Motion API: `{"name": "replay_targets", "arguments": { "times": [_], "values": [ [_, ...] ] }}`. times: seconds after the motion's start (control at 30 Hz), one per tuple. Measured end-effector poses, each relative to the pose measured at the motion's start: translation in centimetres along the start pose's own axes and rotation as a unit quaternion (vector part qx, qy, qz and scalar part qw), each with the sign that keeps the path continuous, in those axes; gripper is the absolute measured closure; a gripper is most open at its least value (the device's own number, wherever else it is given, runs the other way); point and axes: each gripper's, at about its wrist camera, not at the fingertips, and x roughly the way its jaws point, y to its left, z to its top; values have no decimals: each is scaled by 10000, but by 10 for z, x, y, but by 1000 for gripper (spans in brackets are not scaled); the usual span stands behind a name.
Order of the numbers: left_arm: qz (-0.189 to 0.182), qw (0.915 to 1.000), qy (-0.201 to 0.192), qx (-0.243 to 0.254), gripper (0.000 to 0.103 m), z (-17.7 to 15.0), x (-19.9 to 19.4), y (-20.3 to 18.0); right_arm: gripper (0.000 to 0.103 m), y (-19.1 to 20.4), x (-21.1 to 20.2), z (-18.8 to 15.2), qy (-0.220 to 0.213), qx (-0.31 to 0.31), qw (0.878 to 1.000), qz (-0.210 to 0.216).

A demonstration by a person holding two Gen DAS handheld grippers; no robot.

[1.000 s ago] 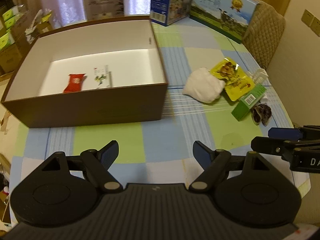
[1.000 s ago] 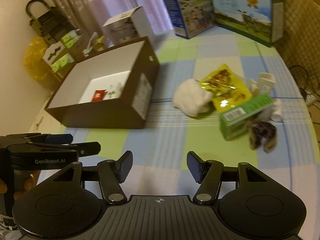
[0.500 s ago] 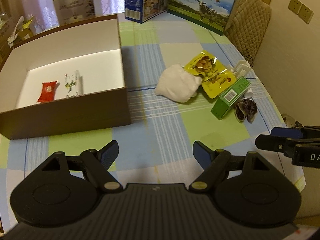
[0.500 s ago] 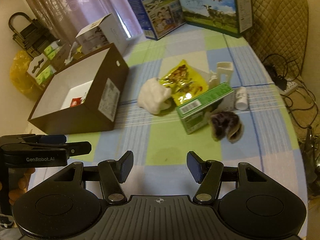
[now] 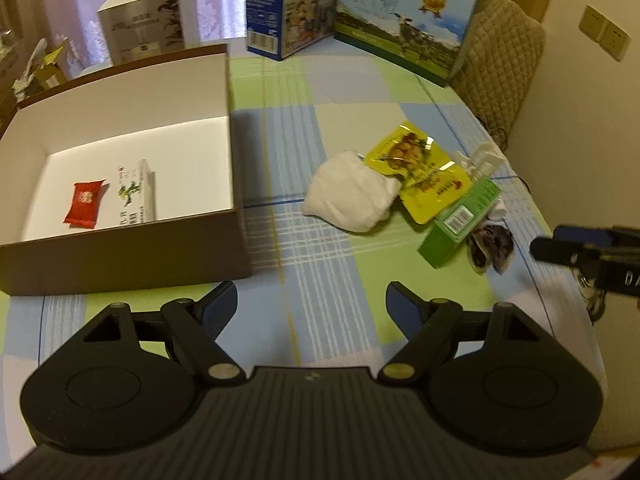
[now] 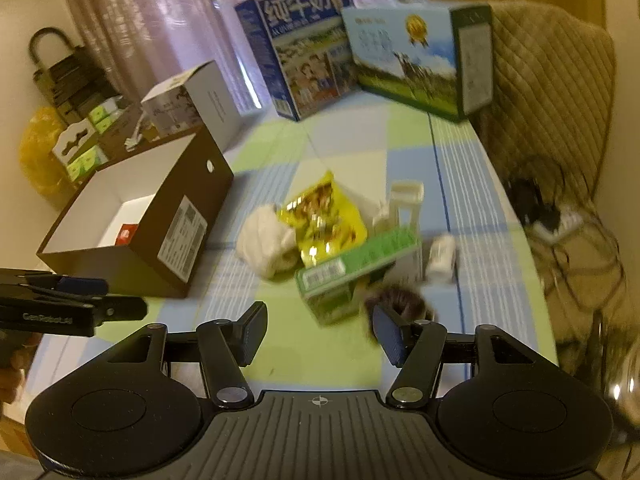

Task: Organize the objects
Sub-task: 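Withdraw both tools from the box toward the remaining items, then grasp the yellow snack bag with the right tool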

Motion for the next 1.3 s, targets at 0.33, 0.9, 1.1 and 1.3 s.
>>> {"name": "replay_targets", "arguments": {
  "times": [0.33, 0.9, 1.1, 1.3],
  "values": [
    [593, 9948, 184, -810, 24, -14, 10, 54, 54, -15, 61, 44, 43, -934, 9948, 401],
    [1102, 9820, 421, -1473, 24, -25, 24, 93, 60, -23, 142, 76, 728, -1597, 9781, 1117],
    [1066, 9826, 427, -1459, 24, -20, 29, 93, 66, -16, 153, 69, 1183, -1540, 9719, 1329],
    [1060, 9820, 459, -1493, 24, -21, 31, 94, 66, -9, 167, 70, 1280, -1064, 9763, 1386]
  ]
}}
